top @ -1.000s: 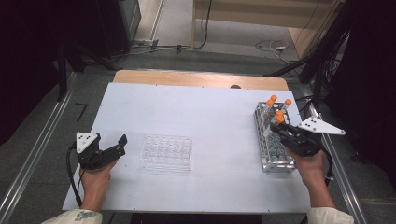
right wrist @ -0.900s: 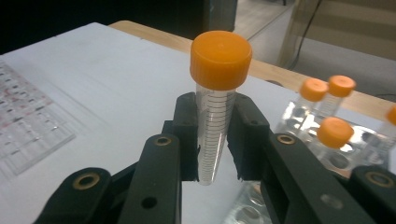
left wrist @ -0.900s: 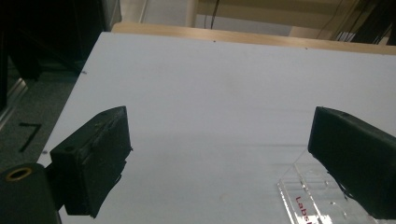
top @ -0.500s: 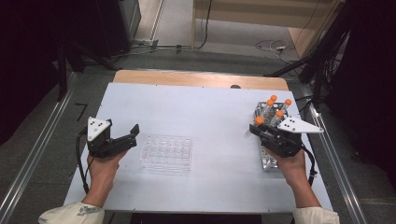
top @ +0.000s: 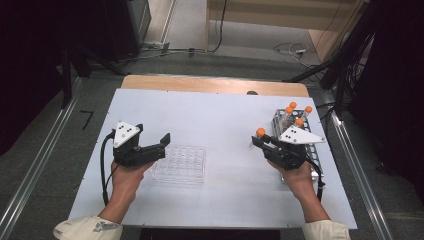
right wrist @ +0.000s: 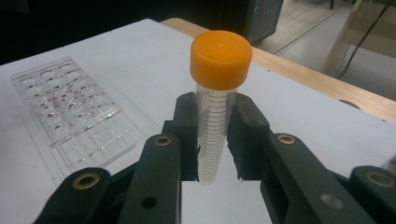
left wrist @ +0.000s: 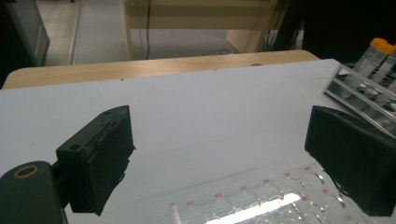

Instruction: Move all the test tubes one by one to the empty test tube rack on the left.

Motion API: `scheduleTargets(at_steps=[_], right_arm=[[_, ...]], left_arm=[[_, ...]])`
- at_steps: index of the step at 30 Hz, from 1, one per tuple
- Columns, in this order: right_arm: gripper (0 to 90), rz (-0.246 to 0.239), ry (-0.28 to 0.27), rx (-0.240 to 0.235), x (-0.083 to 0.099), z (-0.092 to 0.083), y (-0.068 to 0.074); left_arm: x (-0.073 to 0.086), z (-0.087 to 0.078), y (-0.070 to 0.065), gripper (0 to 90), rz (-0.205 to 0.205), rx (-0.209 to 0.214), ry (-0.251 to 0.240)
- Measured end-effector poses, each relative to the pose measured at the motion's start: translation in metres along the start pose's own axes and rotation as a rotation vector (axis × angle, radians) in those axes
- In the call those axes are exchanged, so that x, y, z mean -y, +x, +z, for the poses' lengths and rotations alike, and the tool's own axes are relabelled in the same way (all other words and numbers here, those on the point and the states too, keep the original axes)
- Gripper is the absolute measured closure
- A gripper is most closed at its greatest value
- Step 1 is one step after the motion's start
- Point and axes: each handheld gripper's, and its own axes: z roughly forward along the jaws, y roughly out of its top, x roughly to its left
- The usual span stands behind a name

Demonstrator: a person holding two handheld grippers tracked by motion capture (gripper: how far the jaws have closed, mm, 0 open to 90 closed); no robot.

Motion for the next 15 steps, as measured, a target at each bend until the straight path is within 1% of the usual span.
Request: scheduleTargets(at_steps=[5,8,12,14,15], right_arm=[[71.9,-0.022,0.01,-0.019,-0.002,0.01,0.008],[71.9,-0.035,0.019,-0.029,-0.002,0.015,0.013],[71.8,-0.043,0.032,-0.046,-0.001,0.022,0.019],[71.8,-0.06,0.04,-0.043,-0.001,0.025,0.023],[71.9,-0.061,0.045,-0.046,0.0,0.026,0.024]], left_arm=[[-0.001,0.007,-0.012,8.7,0.018,0.043,-0.007],[0.0,0.012,-0.021,8.7,0.031,0.055,-0.009],[0.0,0.018,-0.031,8.7,0.044,0.083,0.012],[0.001,0.021,-0.036,9.0,0.046,0.1,0.019],[0.001,0.023,-0.039,9.0,0.048,0.108,0.022]])
